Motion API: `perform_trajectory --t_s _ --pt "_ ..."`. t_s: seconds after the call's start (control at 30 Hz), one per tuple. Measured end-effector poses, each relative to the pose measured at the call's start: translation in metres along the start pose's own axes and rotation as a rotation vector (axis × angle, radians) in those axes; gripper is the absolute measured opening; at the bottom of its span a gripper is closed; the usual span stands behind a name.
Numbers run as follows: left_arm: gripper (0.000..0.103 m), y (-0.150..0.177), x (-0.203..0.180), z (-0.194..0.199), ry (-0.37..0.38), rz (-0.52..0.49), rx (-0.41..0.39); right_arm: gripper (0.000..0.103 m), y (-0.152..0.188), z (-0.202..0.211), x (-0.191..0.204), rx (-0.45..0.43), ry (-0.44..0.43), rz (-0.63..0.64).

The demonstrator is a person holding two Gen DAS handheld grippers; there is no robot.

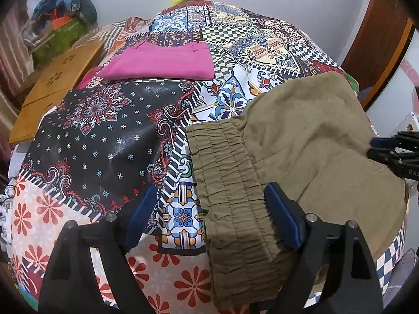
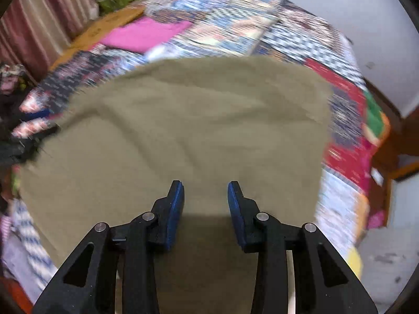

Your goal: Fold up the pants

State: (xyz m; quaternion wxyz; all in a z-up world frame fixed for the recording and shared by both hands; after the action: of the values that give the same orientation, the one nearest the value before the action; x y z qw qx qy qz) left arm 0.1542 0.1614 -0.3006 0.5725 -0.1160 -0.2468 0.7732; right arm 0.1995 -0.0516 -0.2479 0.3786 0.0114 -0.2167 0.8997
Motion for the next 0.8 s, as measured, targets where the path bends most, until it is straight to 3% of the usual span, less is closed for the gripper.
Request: perform_trajectory --t_s 0.2,0.4,0.53,0.8 --pt "0.085 -0.003 0.005 0.014 -0.031 0.023 0.000 0.039 0.028 0.031 -0.035 -0.026 0.077 -0.089" --pt "0.086 0.001 0.023 0.053 -0.035 0.086 -0.026 0.042 0.027 0.077 -0.023 -0.146 0.085 -0.082" --pt "0.094 0.011 0.031 0.073 0.021 0.201 -0.013 0.043 0.020 0.099 0.000 -0.221 0.052 -0.050" --pt "0.094 0.042 0.013 0.081 0.157 0.318 0.082 0.046 0.005 0.095 0.049 -0.284 -0.053 0.003"
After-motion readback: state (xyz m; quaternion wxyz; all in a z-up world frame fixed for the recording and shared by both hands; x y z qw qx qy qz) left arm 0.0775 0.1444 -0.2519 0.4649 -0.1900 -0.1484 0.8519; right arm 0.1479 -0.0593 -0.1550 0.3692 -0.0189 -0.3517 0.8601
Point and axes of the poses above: each gripper's, at about its wrist camera, not at the fingertips, and z roughly against the way its jaws point, x to its left, y to its underside, the point moved 9 cm from there along -z, roughly the way its jaws point, and after that the axes turned 11 degrees about -y, right-handed, at the moved point
